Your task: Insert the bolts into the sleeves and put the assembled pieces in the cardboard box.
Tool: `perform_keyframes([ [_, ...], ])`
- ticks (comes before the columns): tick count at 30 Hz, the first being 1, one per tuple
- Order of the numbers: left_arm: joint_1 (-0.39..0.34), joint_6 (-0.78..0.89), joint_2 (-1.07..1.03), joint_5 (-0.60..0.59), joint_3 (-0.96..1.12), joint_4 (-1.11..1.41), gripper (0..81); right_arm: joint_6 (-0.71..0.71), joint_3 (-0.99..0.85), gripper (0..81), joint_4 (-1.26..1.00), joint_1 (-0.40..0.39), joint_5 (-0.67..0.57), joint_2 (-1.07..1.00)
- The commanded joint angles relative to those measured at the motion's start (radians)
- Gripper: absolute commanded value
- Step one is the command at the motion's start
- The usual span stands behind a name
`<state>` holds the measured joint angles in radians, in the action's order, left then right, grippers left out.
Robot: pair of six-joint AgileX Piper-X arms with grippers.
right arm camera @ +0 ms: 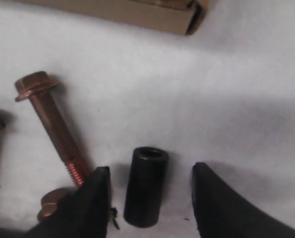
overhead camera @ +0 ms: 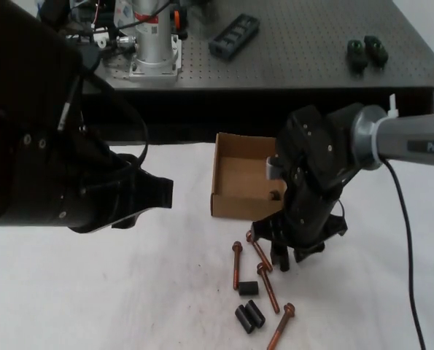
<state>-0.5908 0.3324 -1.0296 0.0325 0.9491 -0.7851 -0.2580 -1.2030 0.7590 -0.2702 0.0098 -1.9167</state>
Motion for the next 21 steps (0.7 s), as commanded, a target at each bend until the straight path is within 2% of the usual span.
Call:
perform_keyframes([
  [1,0.0,0.005,0.007,0.0,0.002,-0.002,28.1,0.004,-0.012,35.9,0.004,0.0,0.004,-0.011],
  [5,0.0,-0.001,0.007,0.0,0.002,0.0,28.1,0.012,-0.01,26.0,0.016,0.0,0.004,-0.016],
  [9,0.0,-0.047,0.001,-0.012,0.002,0.0,28.1,0.012,-0.01,1.2,0.018,0.0,0.002,-0.016],
  [15,0.0,-0.093,-0.102,-0.081,0.004,0.001,28.1,0.012,-0.008,1.7,0.054,0.026,-0.01,0.067],
  [21,0.0,-0.093,-0.303,-0.151,0.032,0.055,29.1,0.012,0.088,1.7,0.102,0.054,-0.025,0.371],
])
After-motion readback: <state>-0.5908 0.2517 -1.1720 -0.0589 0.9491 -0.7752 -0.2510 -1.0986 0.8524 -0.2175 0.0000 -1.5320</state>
